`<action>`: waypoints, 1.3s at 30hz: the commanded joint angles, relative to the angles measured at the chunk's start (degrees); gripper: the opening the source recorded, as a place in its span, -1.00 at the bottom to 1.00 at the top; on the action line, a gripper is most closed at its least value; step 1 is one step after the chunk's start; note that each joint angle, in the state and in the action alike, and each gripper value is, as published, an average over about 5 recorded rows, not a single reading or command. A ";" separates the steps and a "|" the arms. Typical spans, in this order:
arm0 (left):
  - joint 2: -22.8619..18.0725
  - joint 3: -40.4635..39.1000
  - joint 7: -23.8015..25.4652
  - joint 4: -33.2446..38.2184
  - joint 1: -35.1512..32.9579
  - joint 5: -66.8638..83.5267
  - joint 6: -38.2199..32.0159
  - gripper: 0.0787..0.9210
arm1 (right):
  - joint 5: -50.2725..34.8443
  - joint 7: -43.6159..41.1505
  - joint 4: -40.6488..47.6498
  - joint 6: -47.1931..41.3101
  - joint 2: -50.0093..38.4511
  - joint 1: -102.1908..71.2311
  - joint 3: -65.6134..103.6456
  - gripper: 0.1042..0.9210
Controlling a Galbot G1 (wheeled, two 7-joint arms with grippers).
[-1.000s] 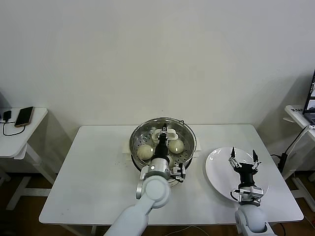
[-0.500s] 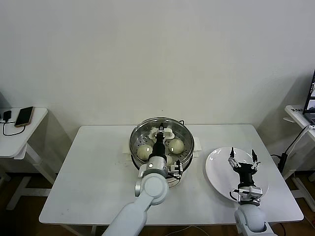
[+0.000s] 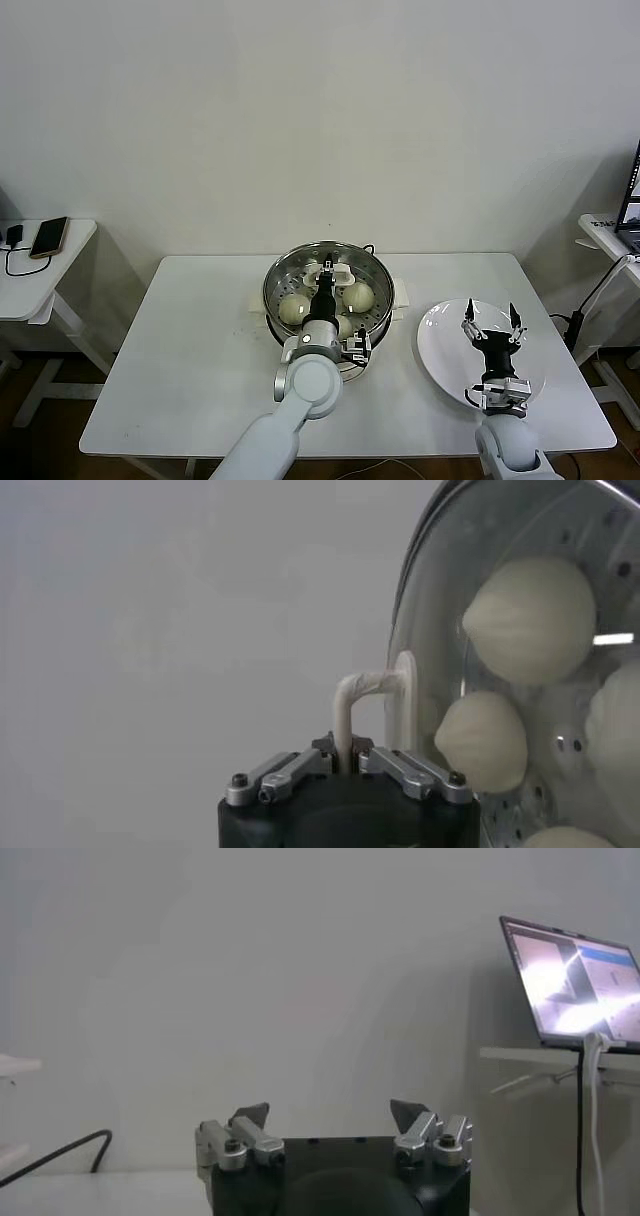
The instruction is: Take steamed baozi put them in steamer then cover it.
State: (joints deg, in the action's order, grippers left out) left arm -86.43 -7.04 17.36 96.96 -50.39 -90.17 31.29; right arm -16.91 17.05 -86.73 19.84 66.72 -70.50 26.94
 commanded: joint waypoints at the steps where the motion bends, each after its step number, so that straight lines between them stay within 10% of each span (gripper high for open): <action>1: -0.18 0.30 -0.05 -0.47 -0.33 0.03 -0.54 -0.74 | 0.16 0.05 0.12 -0.01 -0.20 0.23 -0.50 0.76; 12: -0.15 1.18 -0.16 0.94 -1.32 0.02 -1.03 -0.64 | 0.12 0.04 0.16 0.02 -0.25 0.34 -0.31 0.76; 33: 9.02 1.09 2.45 26.79 -13.60 11.42 1.01 0.64 | 0.89 -0.04 -0.01 -0.05 0.22 0.24 -0.95 0.76; 39: 11.16 10.47 -12.82 31.80 -13.77 40.90 -1.44 0.76 | -1.09 -1.55 -1.64 -1.29 -0.22 -0.96 -0.59 0.76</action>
State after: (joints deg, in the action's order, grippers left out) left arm -79.94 -5.43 18.80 116.02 -60.76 -81.38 32.02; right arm -16.14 16.77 -87.08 19.72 66.87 -70.64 26.18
